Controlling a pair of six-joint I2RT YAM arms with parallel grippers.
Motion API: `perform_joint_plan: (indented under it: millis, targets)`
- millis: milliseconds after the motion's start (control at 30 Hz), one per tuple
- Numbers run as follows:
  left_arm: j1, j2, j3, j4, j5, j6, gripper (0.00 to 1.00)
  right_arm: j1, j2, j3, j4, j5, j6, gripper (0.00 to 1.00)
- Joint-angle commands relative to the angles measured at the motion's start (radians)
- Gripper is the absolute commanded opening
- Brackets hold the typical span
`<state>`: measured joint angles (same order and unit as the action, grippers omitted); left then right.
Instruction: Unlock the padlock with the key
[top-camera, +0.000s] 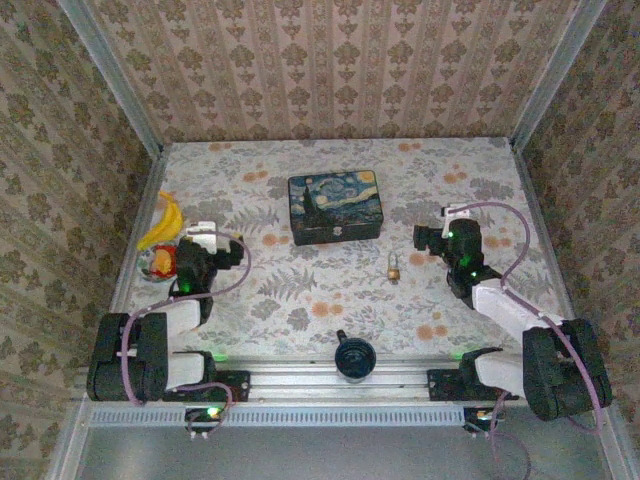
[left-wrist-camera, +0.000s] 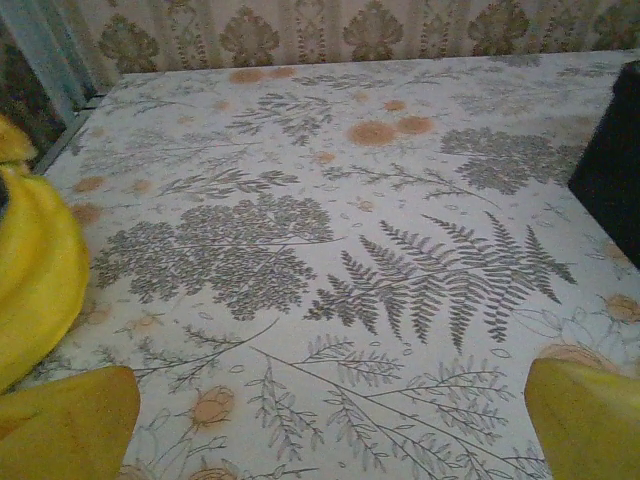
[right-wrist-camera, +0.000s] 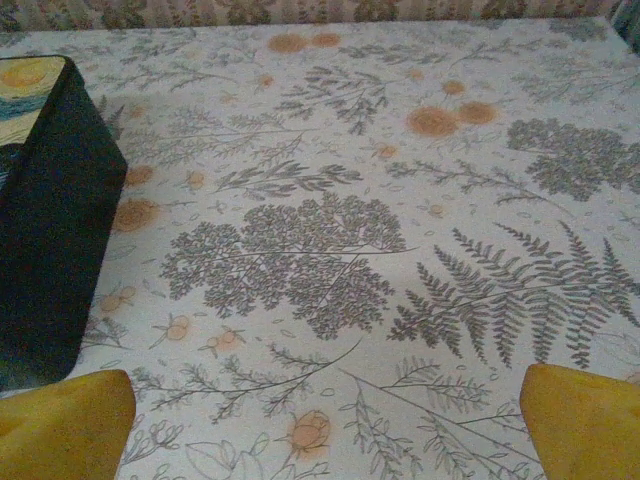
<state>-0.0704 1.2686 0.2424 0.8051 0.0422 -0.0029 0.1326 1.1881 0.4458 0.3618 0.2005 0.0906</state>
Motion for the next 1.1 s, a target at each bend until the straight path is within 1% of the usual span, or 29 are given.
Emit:
perform_joint_plan:
  millis: [0, 200, 333, 400, 433, 533, 600, 700, 733, 800, 933, 967, 1000, 1033, 1067]
  targets:
    - [0.006, 0.001, -0.003, 0.087, 0.087, 0.041, 1.0, -0.021, -0.024, -0.054, 0.139, 0.015, -0.03, 1.0]
    - [0.006, -0.013, -0.034, 0.135, 0.109, 0.047, 1.0, -0.077, -0.02, -0.146, 0.302, -0.067, -0.013, 1.0]
    - [0.011, -0.042, -0.033, 0.101, 0.09, 0.058, 1.0, -0.118, 0.015, -0.172, 0.382, -0.129, 0.006, 1.0]
    - [0.019, -0.031, -0.022, 0.094, 0.061, 0.088, 1.0, -0.132, 0.028, -0.174, 0.411, -0.158, 0.006, 1.0]
    - [0.033, -0.02, -0.019, 0.101, 0.064, 0.09, 1.0, -0.136, 0.039, -0.173, 0.425, -0.167, 0.006, 1.0]
    - [0.077, 0.042, 0.002, 0.142, 0.07, 0.093, 1.0, -0.151, 0.076, -0.163, 0.462, -0.2, -0.001, 1.0]
    - [0.134, 0.115, 0.023, 0.189, 0.142, 0.033, 1.0, -0.158, 0.101, -0.152, 0.482, -0.216, -0.019, 1.0]
    - [0.148, 0.242, 0.021, 0.327, 0.162, 0.018, 1.0, -0.172, 0.16, -0.155, 0.557, -0.249, -0.029, 1.0]
    - [0.15, 0.268, 0.024, 0.345, 0.171, 0.018, 1.0, -0.174, 0.18, -0.158, 0.583, -0.258, -0.031, 1.0]
    - [0.152, 0.311, 0.038, 0.362, 0.173, 0.015, 1.0, -0.18, 0.235, -0.158, 0.624, -0.27, -0.028, 1.0]
    - [0.155, 0.3, 0.079, 0.272, 0.184, 0.019, 1.0, -0.188, 0.318, -0.146, 0.676, -0.282, -0.022, 1.0]
    - [0.147, 0.297, 0.1, 0.225, 0.173, 0.029, 1.0, -0.189, 0.34, -0.137, 0.68, -0.281, -0.018, 1.0]
    - [0.126, 0.293, 0.117, 0.189, 0.125, 0.043, 1.0, -0.189, 0.344, -0.12, 0.655, -0.283, -0.018, 1.0]
    - [0.093, 0.289, 0.138, 0.139, 0.052, 0.055, 1.0, -0.189, 0.33, -0.101, 0.589, -0.281, -0.02, 1.0]
    - [0.068, 0.289, 0.154, 0.106, -0.016, 0.066, 1.0, -0.189, 0.335, -0.083, 0.569, -0.275, -0.016, 1.0]
